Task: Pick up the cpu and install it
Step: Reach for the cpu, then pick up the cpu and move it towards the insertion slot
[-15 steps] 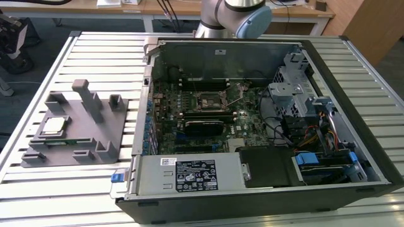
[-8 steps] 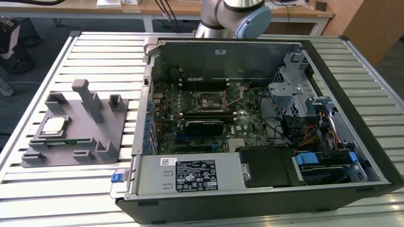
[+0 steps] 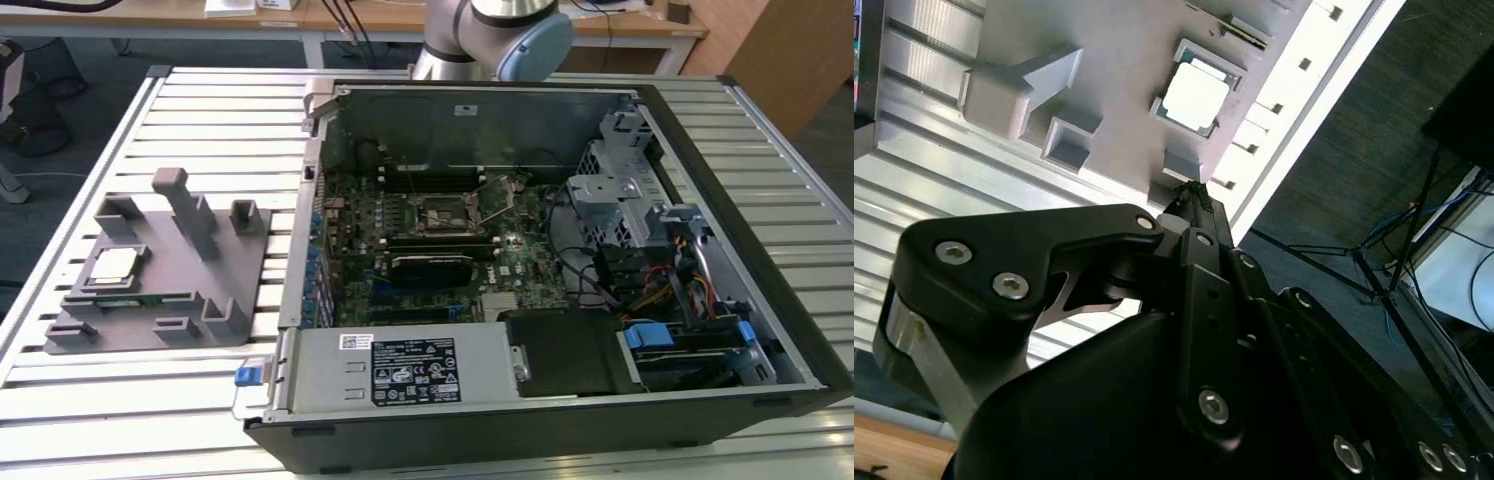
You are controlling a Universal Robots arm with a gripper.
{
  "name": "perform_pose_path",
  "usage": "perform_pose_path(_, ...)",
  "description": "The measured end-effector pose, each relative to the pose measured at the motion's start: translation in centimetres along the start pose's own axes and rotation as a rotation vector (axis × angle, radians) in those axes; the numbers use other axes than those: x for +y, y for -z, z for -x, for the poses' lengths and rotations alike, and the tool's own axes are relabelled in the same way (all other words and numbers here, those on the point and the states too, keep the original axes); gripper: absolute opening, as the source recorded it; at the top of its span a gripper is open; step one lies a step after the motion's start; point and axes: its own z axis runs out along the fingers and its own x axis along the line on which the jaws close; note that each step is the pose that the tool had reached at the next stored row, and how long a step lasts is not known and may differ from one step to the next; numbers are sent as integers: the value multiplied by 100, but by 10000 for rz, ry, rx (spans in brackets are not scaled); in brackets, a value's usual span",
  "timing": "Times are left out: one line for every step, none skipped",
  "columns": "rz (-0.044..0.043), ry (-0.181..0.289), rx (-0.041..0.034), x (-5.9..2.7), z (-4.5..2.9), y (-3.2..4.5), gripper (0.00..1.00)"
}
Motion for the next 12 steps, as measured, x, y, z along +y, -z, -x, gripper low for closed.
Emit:
perform_pose_path(0, -1, -1, -1, -9, 0, 11)
perform_pose_path(0, 1, 0, -2, -14, 0, 11)
perform_pose_path(0, 2, 0, -2, -15, 0, 11)
perform_pose_path(0, 1, 0, -2, -17, 0, 11)
perform_pose_path(0, 0, 0, -1, -20, 0, 11)
perform_pose_path(1, 0, -1, -2, -22, 0, 11)
perform_pose_path(0, 1, 0, -2, -24, 0, 11)
perform_pose_path(0, 0, 0, -2, -26, 0, 11)
perform_pose_path(0, 0, -1, -2, -29, 0, 11)
perform_pose_path(0, 0, -1, -2, -31, 0, 11)
perform_pose_path(1, 0, -1, -2, -31, 0, 11)
perform_pose_path(0, 0, -1, -2, -31, -1, 11)
